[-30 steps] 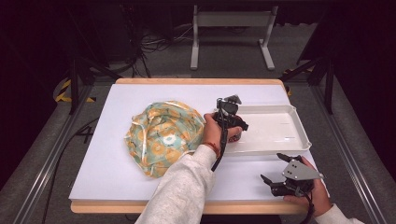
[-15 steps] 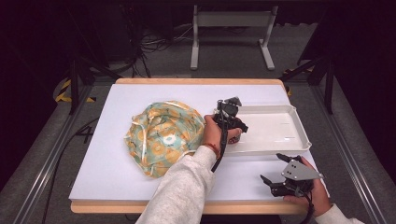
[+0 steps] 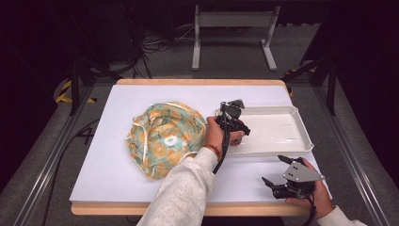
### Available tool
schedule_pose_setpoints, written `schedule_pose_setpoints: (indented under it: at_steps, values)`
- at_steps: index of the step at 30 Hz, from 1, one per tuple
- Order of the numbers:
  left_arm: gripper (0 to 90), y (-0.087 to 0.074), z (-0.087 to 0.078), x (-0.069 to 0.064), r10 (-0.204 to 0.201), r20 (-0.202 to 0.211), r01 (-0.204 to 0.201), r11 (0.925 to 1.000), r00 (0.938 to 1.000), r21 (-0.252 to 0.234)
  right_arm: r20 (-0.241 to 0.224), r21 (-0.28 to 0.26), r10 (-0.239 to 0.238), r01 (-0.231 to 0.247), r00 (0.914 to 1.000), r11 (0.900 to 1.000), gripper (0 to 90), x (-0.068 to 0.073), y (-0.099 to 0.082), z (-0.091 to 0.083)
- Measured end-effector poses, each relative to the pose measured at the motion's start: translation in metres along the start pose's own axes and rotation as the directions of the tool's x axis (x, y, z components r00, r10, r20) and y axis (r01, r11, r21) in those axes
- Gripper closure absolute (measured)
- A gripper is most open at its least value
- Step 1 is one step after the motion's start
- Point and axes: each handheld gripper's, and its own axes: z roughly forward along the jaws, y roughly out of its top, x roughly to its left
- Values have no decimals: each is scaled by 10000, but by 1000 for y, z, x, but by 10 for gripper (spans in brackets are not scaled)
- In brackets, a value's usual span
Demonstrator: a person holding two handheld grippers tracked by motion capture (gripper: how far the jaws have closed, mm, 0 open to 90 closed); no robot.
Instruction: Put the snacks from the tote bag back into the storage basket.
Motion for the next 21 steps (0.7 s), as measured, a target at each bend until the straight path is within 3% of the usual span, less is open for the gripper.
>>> schedule_pose_setpoints:
  at_steps: [5, 21]
  values:
    - [202, 0, -4, -2, 137, 97, -134, 9994, 9999, -334, -14, 18, 8, -8, 10000, 10000, 102, 0, 0, 0]
    - [182, -1, -8, 1, 121, 122, -116, 9993, 9999, -342, -31, 37, -29, 29, 10000, 10000, 102, 0, 0, 1]
